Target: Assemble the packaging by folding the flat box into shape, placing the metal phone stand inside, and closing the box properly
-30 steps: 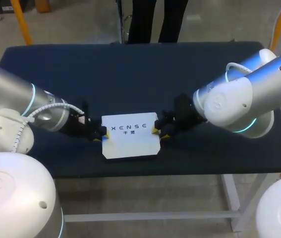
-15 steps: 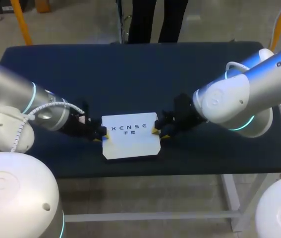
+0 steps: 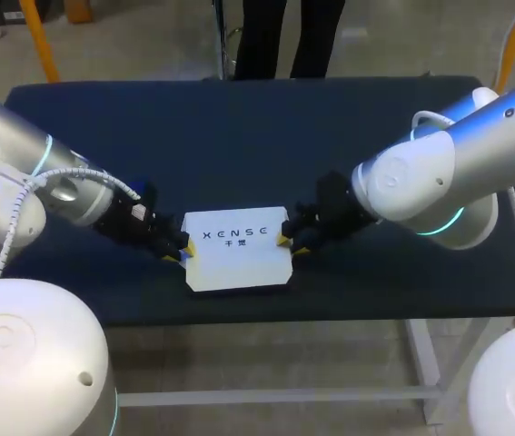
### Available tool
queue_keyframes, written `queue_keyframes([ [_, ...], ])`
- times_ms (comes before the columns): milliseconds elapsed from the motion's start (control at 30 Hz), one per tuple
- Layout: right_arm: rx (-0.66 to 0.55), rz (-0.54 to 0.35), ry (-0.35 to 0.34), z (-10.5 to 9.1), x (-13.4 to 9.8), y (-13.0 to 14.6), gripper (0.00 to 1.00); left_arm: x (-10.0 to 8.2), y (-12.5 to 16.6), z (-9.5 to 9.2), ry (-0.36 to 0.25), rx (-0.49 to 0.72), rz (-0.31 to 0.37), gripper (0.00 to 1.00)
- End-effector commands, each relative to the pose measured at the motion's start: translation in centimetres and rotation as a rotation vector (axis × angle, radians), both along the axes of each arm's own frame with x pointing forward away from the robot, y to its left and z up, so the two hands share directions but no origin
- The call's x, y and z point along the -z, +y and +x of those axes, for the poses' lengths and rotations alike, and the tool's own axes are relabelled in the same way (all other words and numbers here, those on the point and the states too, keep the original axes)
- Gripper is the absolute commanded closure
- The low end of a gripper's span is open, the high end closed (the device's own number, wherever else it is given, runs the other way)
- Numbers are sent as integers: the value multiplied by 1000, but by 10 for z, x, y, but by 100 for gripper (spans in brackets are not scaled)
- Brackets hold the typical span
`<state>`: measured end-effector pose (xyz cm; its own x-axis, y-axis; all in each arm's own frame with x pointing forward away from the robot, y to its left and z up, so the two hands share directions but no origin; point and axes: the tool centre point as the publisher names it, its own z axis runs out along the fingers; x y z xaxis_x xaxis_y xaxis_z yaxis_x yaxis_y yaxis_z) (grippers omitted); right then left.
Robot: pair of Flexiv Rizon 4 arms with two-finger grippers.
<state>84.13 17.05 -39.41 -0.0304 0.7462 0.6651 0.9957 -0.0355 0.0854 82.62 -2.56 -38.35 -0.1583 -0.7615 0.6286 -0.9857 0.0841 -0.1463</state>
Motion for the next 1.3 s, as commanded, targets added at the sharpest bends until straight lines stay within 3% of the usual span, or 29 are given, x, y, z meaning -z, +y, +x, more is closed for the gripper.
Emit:
queue_keyframes([
  [33,-8,21,3,1,4,1,55,1,3,2,16,23,-10,58],
  [933,-63,65,39,-5,4,-5,54,3,-9,7,45,54,-13,64],
  [1300,-85,82,52,-3,6,4,54,4,-16,8,71,93,-32,64],
])
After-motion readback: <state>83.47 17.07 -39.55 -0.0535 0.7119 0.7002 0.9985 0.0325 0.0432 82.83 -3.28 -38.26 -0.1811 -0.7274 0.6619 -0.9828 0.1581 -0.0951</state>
